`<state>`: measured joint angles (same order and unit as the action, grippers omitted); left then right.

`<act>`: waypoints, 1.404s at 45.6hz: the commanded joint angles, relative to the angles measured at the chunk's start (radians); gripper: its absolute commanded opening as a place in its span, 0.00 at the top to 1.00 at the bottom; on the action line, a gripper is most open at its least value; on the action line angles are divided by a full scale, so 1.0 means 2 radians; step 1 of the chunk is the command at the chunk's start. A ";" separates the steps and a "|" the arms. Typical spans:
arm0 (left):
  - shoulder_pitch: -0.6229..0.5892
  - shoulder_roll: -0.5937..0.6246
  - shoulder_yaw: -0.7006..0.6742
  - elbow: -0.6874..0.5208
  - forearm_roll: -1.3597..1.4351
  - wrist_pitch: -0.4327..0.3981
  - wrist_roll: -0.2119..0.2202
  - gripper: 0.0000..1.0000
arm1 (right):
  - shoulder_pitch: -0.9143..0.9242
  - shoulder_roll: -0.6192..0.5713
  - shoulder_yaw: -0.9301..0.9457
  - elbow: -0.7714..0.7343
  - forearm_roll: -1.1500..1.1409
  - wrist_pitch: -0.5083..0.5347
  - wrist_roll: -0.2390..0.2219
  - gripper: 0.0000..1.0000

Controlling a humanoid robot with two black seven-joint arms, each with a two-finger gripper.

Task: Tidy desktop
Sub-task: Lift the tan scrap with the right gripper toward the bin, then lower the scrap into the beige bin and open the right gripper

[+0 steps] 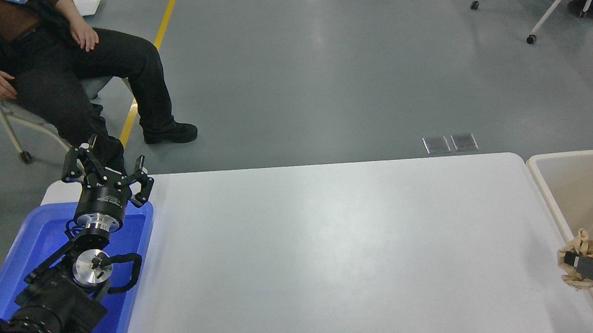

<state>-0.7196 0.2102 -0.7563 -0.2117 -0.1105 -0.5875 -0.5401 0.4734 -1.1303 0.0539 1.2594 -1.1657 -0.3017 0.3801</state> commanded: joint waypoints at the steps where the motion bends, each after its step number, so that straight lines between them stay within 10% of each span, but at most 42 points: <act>1: 0.000 0.000 0.000 0.000 0.000 0.000 0.000 0.00 | 0.065 -0.102 0.041 0.028 0.021 0.101 0.015 1.00; 40: 0.000 0.000 0.000 0.000 0.000 0.000 0.000 0.00 | 0.148 -0.137 0.040 -0.028 0.090 0.166 0.012 1.00; 64: 0.000 0.000 0.000 0.000 0.000 0.000 0.000 0.00 | 0.130 0.129 0.036 -0.386 0.241 0.164 -0.042 1.00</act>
<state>-0.7194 0.2101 -0.7563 -0.2119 -0.1104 -0.5875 -0.5400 0.7465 -1.1168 0.1271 0.8260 -0.8646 0.0225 0.3685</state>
